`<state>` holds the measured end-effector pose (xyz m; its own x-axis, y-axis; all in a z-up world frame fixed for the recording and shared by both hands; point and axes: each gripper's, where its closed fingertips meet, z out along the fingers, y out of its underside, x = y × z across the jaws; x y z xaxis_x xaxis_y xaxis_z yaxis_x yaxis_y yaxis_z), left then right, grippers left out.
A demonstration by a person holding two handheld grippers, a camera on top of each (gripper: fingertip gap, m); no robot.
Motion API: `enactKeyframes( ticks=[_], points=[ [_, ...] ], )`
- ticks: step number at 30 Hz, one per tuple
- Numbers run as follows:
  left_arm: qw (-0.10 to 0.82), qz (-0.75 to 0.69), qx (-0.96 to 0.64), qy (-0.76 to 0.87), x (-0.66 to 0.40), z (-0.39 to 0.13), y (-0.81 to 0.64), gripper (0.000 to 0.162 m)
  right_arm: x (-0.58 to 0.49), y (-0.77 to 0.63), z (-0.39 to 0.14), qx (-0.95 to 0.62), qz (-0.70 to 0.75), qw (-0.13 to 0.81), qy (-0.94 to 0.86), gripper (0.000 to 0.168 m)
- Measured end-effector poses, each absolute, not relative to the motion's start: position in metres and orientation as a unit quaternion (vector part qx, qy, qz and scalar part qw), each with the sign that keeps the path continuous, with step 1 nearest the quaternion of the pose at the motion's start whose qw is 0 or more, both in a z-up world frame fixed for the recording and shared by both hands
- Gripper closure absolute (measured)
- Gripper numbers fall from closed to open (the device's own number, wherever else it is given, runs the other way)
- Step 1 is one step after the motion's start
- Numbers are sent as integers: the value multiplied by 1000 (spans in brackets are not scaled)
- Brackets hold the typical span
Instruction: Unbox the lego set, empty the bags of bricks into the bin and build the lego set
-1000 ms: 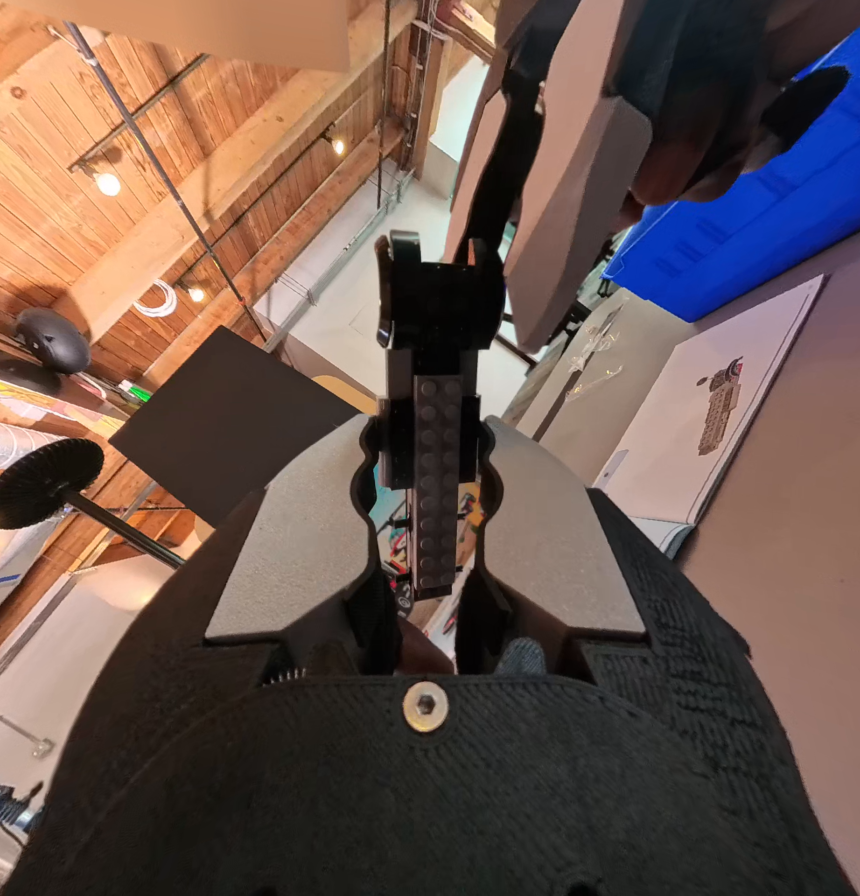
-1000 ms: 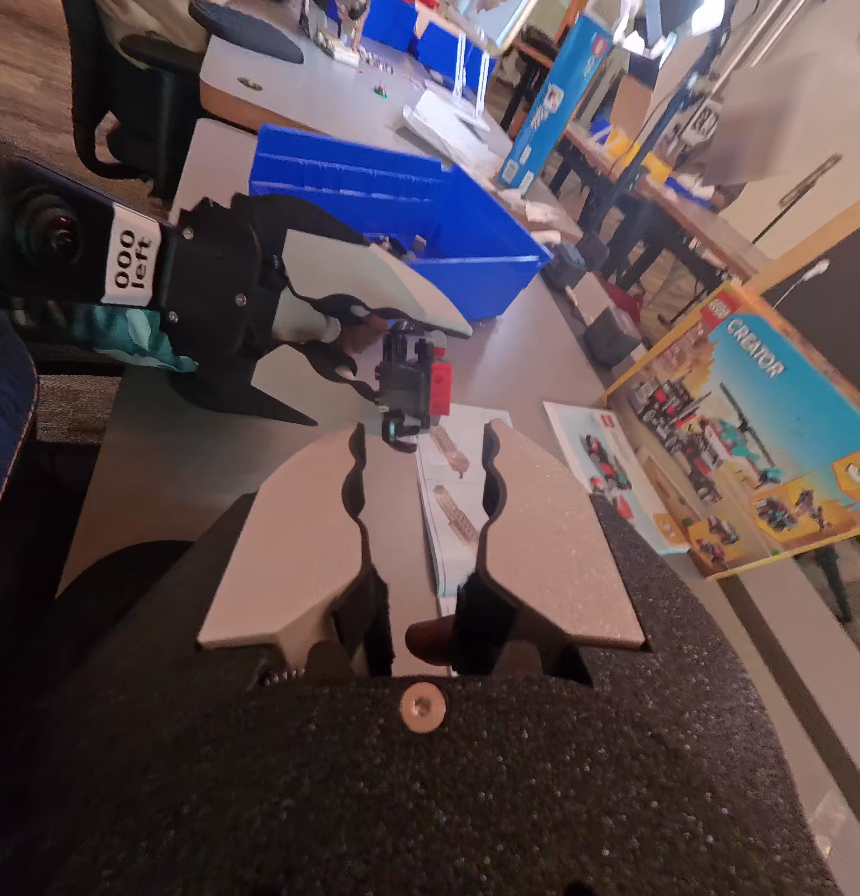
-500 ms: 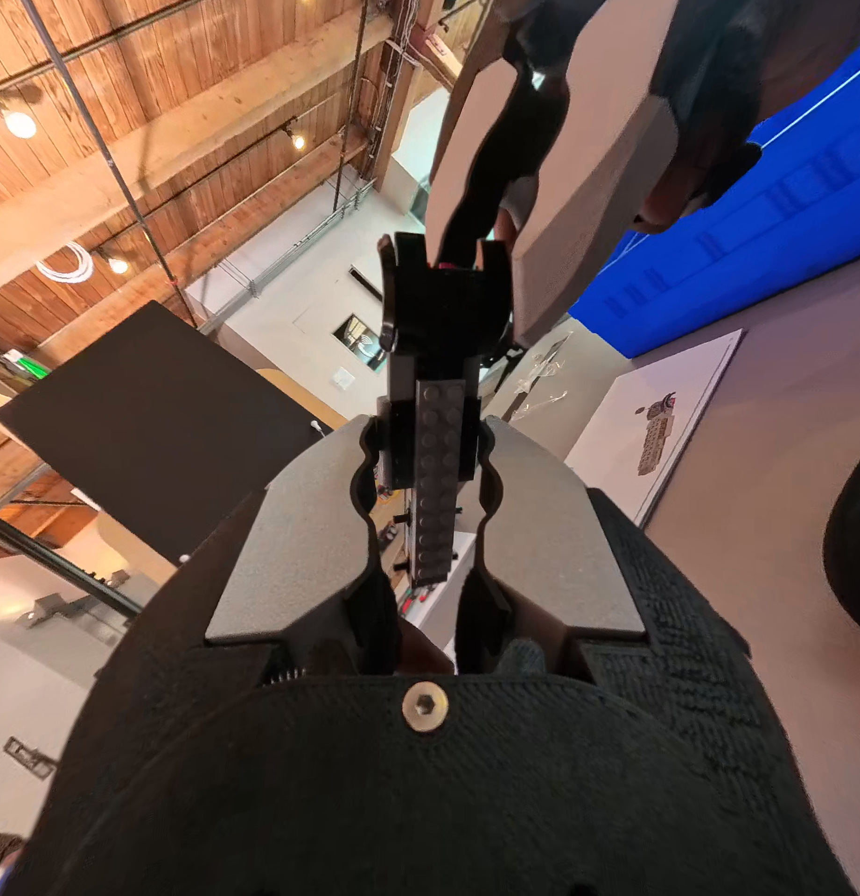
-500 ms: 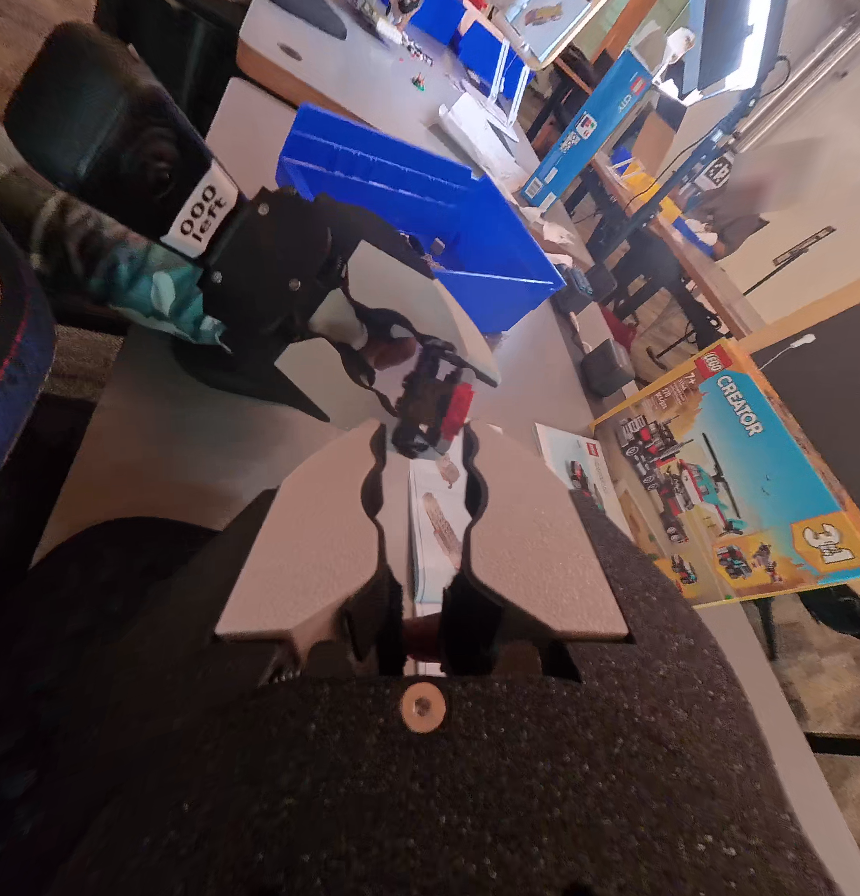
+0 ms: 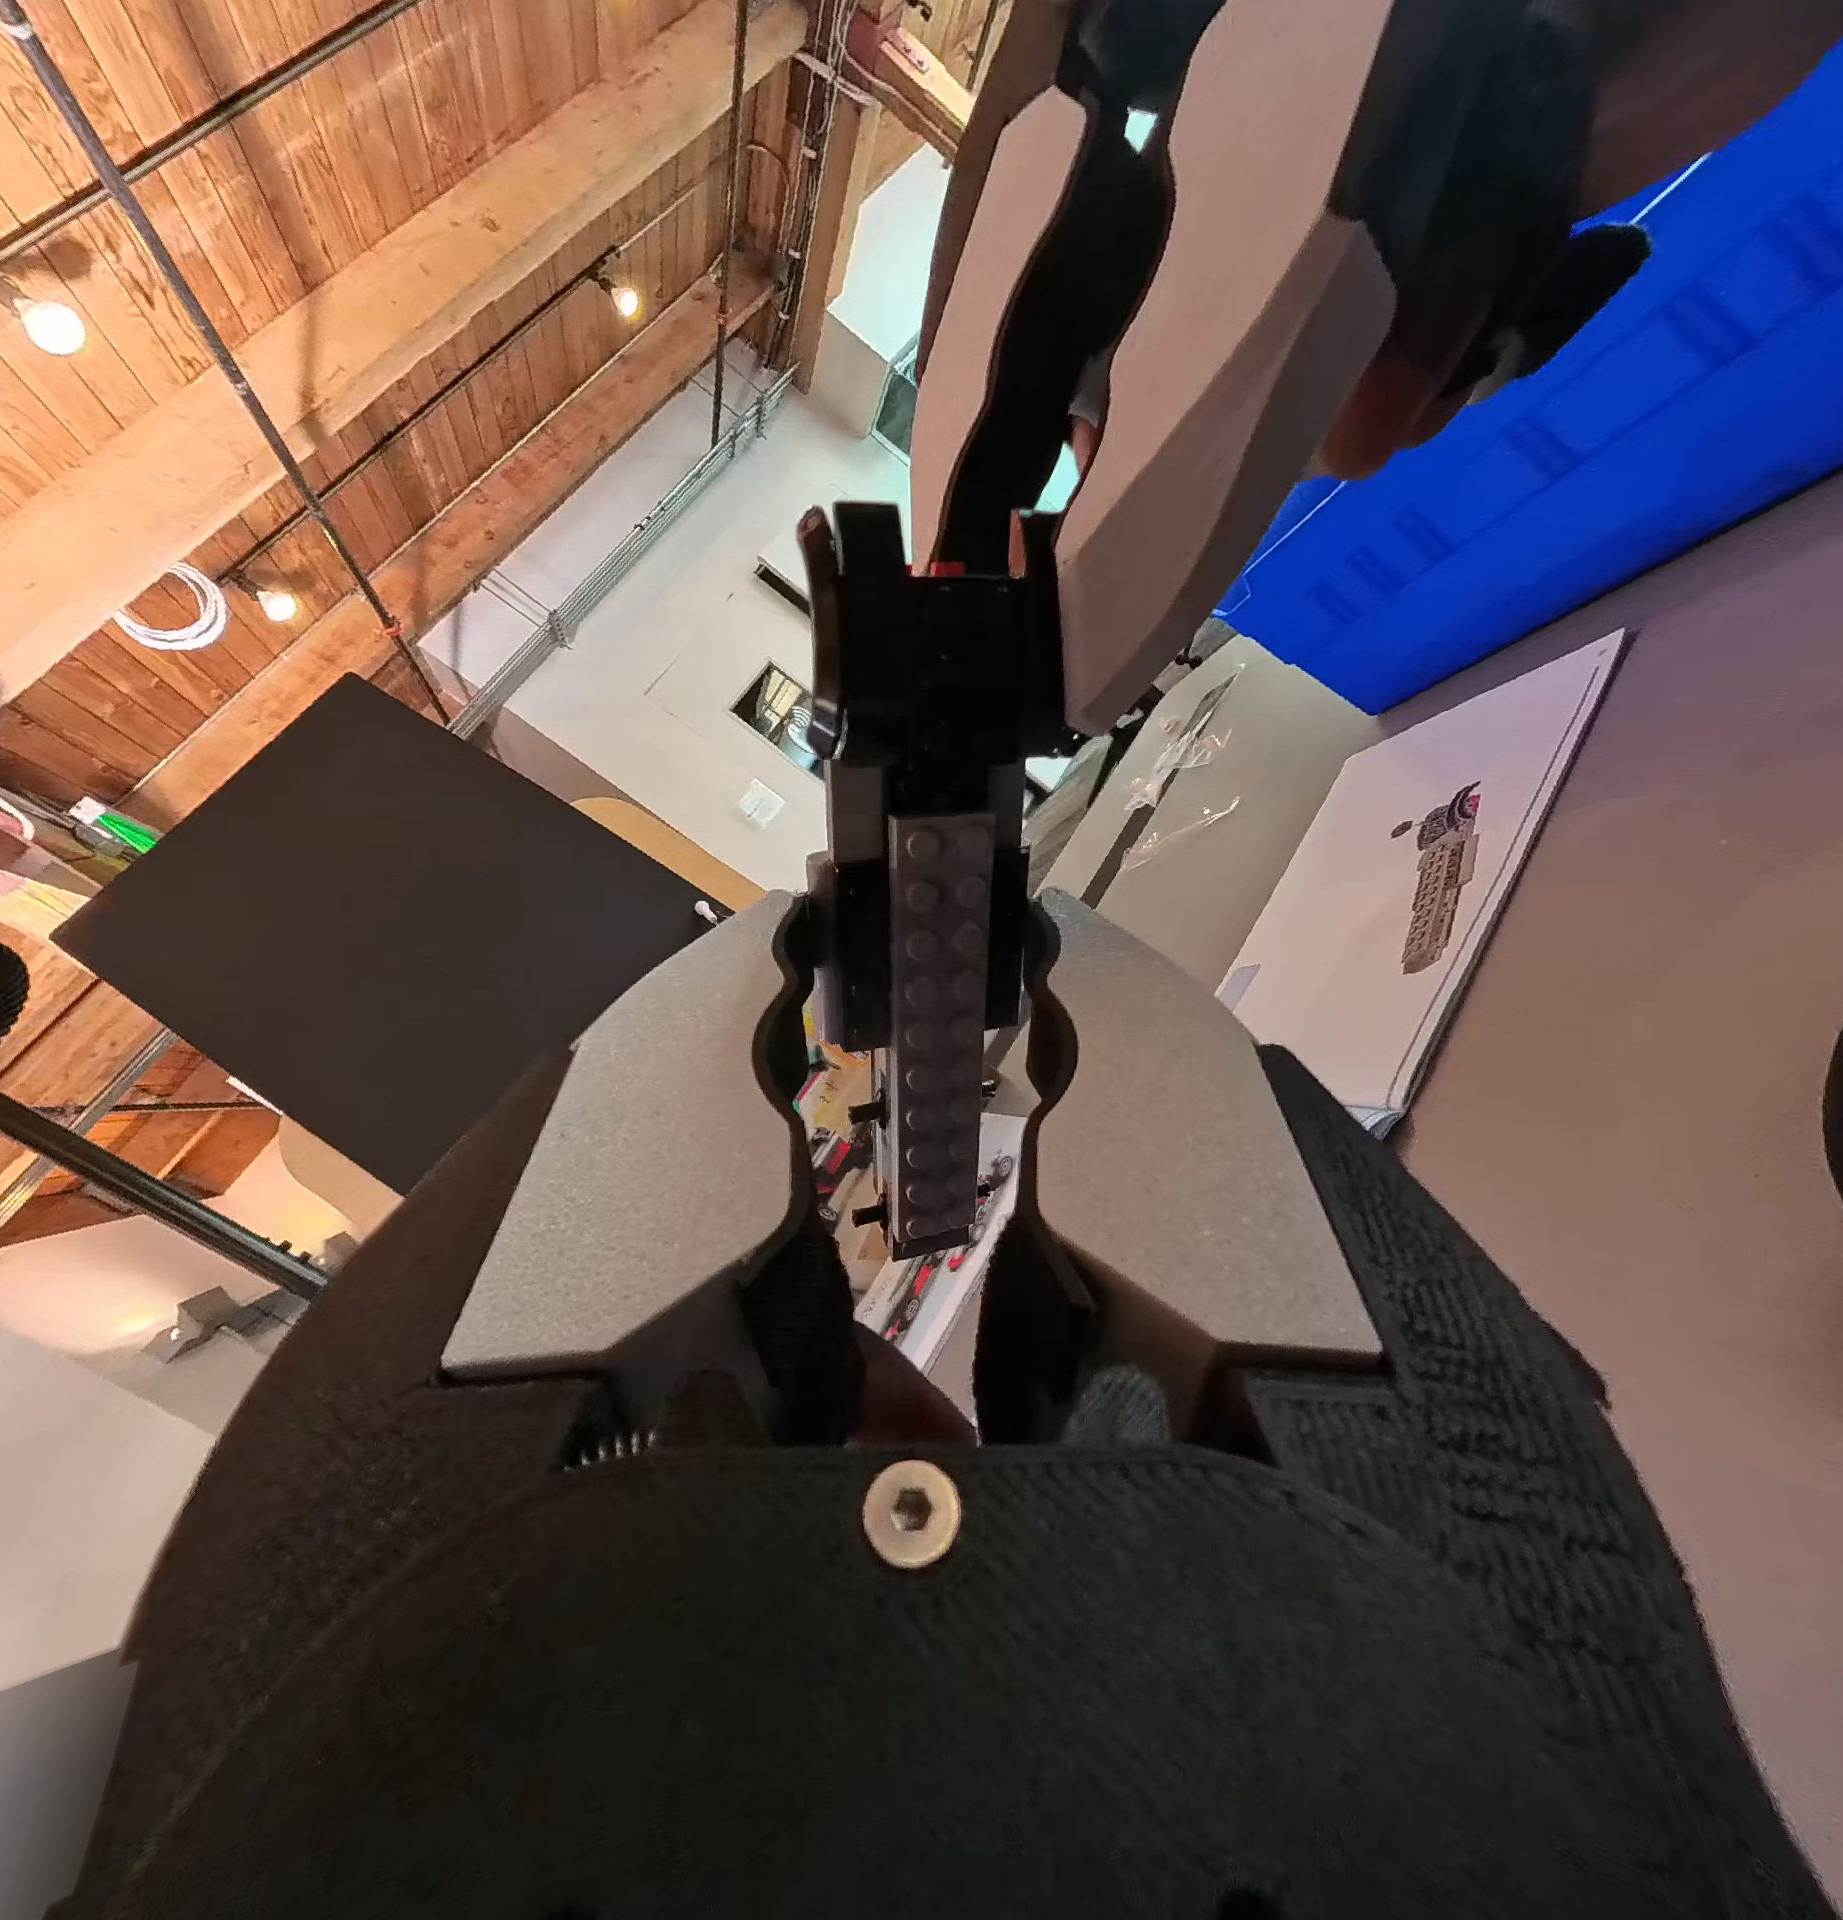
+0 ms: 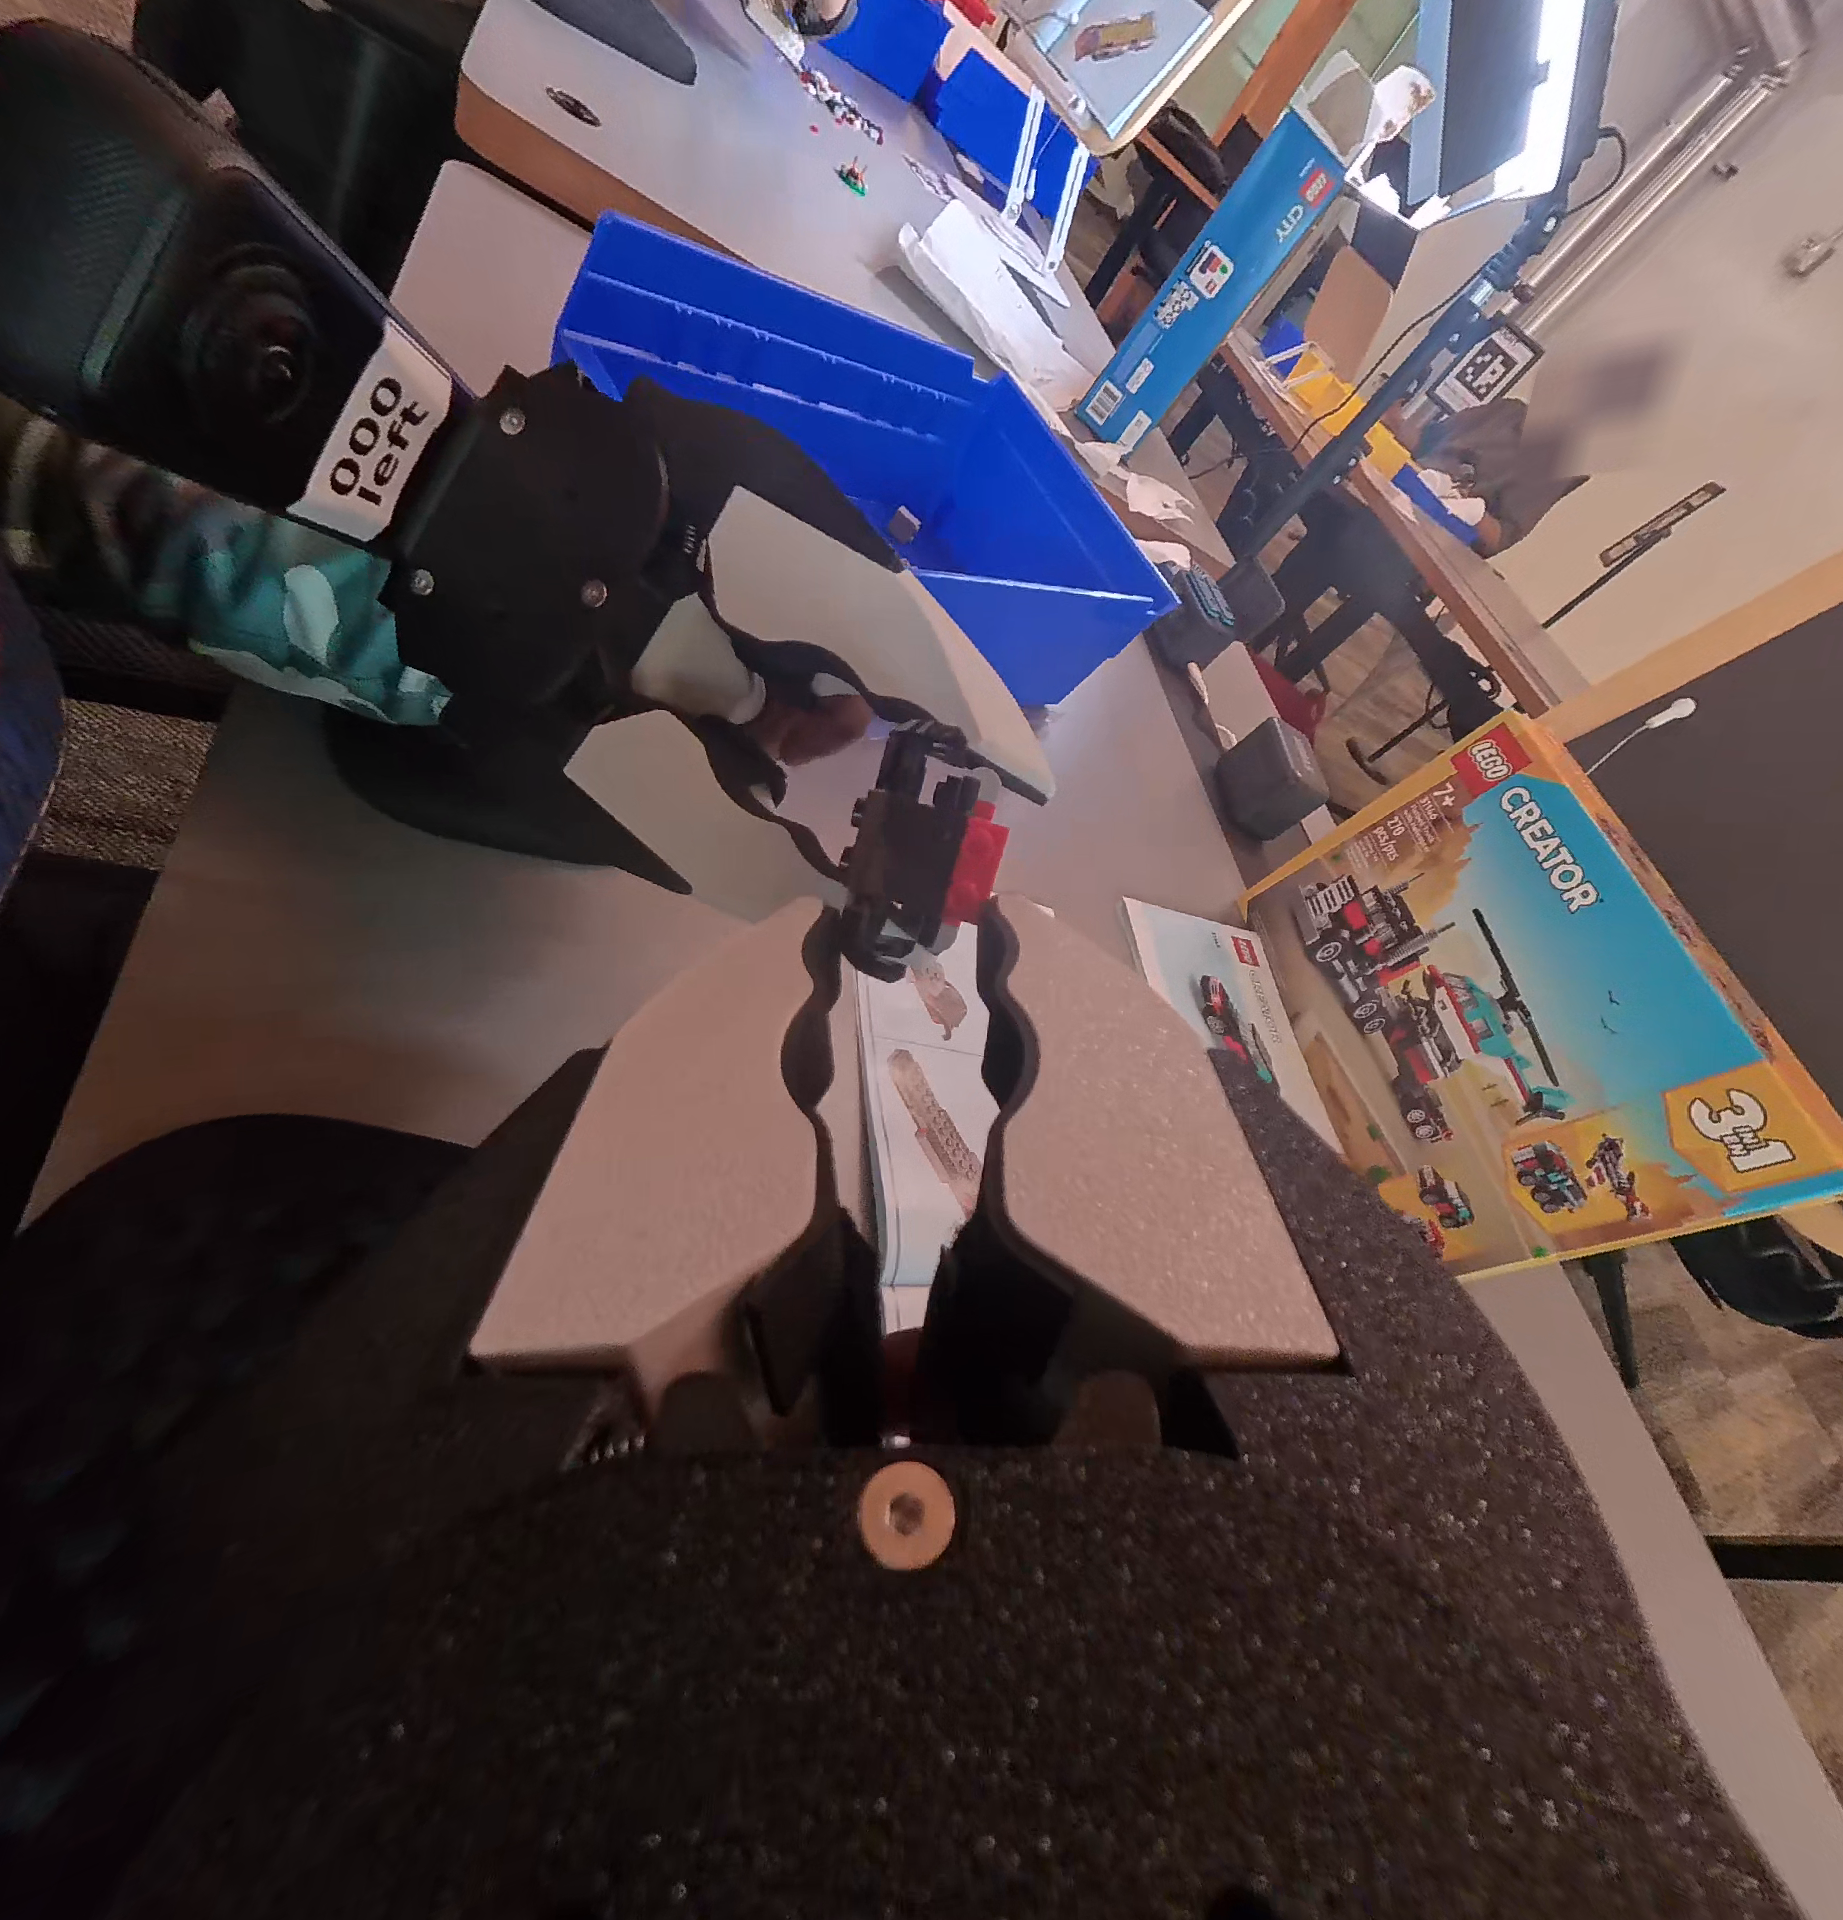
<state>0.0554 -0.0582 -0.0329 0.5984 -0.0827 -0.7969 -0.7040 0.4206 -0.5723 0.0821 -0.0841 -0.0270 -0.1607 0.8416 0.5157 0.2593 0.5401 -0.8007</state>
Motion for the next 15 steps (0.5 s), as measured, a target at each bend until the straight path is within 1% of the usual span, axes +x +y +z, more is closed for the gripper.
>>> enactKeyframes(
  ticks=[4, 6, 8, 9, 10, 11, 13, 15],
  points=[
    [733, 214, -504, 405, 57, -35, -58, 123, 83, -82, -29, -402, 304, 511, -696, 143],
    [708, 201, -534, 416, 56, -41, -54, 123, 82, -78, -33, -430, 338, 498, -673, 143],
    [647, 152, -604, 440, 55, -58, -48, 123, 83, -69, -47, -485, 383, 448, -646, 142],
    [605, 126, -645, 450, 53, -69, -45, 123, 84, -66, -52, -505, 409, 425, -630, 134],
    [553, 101, -689, 458, 49, -83, -44, 123, 85, -62, -54, -517, 432, 413, -613, 110],
    [498, 72, -728, 465, 45, -97, -46, 123, 87, -60, -56, -517, 442, 411, -608, 101],
    [419, 10, -778, 468, 39, -117, -52, 123, 93, -56, -65, -492, 406, 436, -635, 102],
    [353, -50, -807, 471, 39, -129, -60, 123, 96, -53, -80, -460, 333, 463, -681, 102]
  ],
)
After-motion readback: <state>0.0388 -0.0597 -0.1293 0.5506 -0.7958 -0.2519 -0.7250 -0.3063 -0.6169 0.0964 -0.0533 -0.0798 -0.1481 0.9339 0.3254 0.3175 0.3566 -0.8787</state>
